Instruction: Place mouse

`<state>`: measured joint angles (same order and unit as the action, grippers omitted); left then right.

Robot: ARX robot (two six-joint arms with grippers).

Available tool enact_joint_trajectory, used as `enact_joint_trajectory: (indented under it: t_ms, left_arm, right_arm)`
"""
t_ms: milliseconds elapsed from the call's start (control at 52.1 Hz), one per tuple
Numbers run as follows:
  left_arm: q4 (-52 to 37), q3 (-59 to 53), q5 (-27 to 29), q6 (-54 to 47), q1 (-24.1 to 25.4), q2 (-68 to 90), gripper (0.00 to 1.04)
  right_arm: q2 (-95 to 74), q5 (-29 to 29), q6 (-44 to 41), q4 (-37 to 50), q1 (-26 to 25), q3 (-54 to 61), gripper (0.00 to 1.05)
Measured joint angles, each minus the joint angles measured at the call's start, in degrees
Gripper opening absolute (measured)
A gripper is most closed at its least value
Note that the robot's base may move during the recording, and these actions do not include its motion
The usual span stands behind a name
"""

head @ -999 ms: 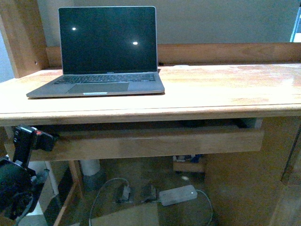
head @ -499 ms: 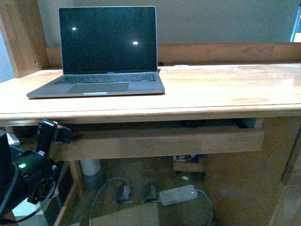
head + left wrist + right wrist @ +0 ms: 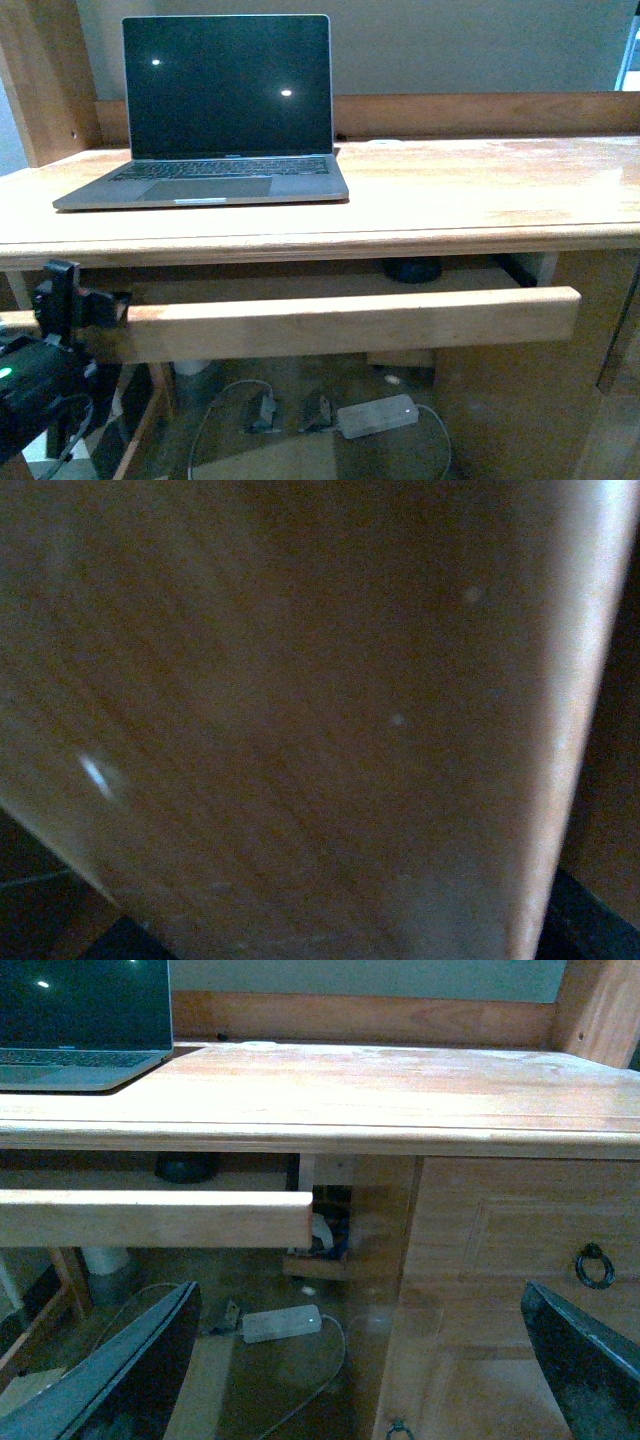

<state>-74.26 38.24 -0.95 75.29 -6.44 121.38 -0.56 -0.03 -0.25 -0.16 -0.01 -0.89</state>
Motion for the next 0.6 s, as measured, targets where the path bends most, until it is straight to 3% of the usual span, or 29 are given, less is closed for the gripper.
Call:
enact_joint_trajectory:
  t_ms: [403, 596]
  left_arm:
    - [4.4, -22.3, -4.8, 1.7, 4.1, -20.3, 0.56]
    - [8.0, -31.2, -4.5, 1.7, 4.7, -31.3, 0.56]
  right_arm:
    - [0.0, 0.0, 0.0, 0.0, 0.0, 0.0, 0.98]
    - [0.0, 0.0, 0.0, 0.0, 0.0, 0.0, 0.98]
